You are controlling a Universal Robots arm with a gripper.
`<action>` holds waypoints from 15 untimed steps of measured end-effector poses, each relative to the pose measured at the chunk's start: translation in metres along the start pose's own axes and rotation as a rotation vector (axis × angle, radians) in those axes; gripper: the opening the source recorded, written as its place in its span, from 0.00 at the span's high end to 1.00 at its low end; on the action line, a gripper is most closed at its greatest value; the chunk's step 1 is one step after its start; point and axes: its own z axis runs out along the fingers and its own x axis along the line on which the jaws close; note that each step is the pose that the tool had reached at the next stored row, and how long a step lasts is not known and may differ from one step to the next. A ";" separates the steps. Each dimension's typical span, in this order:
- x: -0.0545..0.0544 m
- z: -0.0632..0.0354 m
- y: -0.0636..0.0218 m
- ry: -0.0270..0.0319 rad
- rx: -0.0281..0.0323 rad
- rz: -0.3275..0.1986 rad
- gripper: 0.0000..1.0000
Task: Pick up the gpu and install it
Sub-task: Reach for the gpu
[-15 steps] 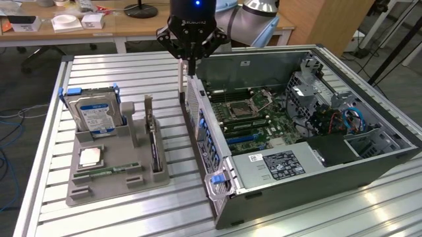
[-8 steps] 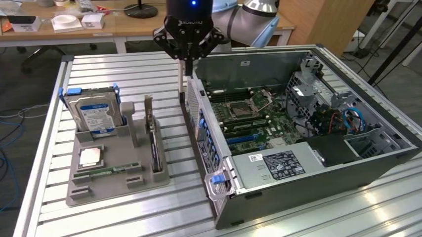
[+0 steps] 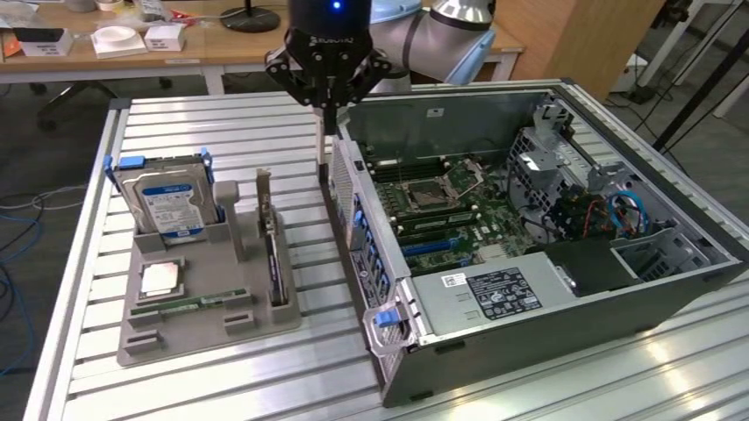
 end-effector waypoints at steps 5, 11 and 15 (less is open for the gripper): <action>0.004 0.0000 -0.0003 0.0000 0.0000 0.000 0.89; 0.008 0.0000 -0.0006 0.0000 0.0000 0.000 0.89; 0.011 0.0001 -0.0008 0.0000 0.0000 0.000 0.89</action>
